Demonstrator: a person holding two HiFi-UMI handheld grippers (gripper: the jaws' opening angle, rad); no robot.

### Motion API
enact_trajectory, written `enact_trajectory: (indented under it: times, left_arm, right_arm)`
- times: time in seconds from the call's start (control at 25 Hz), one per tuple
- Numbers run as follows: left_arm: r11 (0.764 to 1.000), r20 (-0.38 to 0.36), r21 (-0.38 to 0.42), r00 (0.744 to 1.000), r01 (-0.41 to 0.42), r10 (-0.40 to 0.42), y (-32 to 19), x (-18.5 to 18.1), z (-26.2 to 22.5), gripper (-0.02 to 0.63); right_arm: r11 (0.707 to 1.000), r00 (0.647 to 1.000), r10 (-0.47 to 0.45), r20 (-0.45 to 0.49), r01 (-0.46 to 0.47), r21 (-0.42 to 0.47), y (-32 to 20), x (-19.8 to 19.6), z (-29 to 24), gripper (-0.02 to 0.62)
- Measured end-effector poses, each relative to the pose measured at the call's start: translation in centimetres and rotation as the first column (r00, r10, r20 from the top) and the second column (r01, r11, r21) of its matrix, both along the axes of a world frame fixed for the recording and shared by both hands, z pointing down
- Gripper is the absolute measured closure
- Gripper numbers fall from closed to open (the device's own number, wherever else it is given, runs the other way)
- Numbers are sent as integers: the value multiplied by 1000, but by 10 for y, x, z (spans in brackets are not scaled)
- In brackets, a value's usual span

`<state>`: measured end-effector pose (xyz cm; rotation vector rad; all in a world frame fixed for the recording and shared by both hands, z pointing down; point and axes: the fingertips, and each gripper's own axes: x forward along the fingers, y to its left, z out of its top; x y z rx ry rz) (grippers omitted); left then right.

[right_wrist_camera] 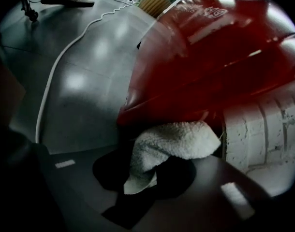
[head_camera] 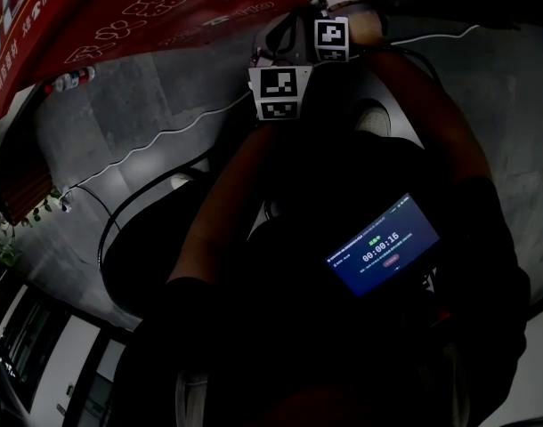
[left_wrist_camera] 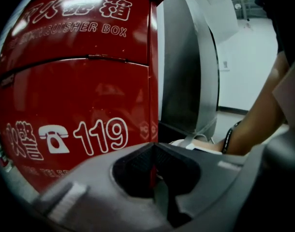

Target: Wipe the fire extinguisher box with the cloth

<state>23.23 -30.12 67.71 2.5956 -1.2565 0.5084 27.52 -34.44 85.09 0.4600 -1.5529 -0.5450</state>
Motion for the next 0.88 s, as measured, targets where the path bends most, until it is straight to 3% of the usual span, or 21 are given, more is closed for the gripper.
enact_trajectory:
  times: [0.24,0.4,0.64,0.88]
  left_arm:
    - [1000,1,-18,1000,3,-3,-5,-6,1,603]
    - [1000,4,-3,1000,1,-1,-3,-8,-2,603]
    - [998,-2,61,1000,-7,7,1,-8,-37,603]
    - [989,-35,150,999,-20,25,13,-10,-103,603]
  right_arm:
    - [1000,1000,23,7,-23,-19,-6,6,2,500]
    - [996,995,81,64,-83,25,-9,19,-21,499]
    - [986,993,69,93,-83,146,-1,22,-93,497]
    - [964,992,54,112,-81,255,22,24,-185,497]
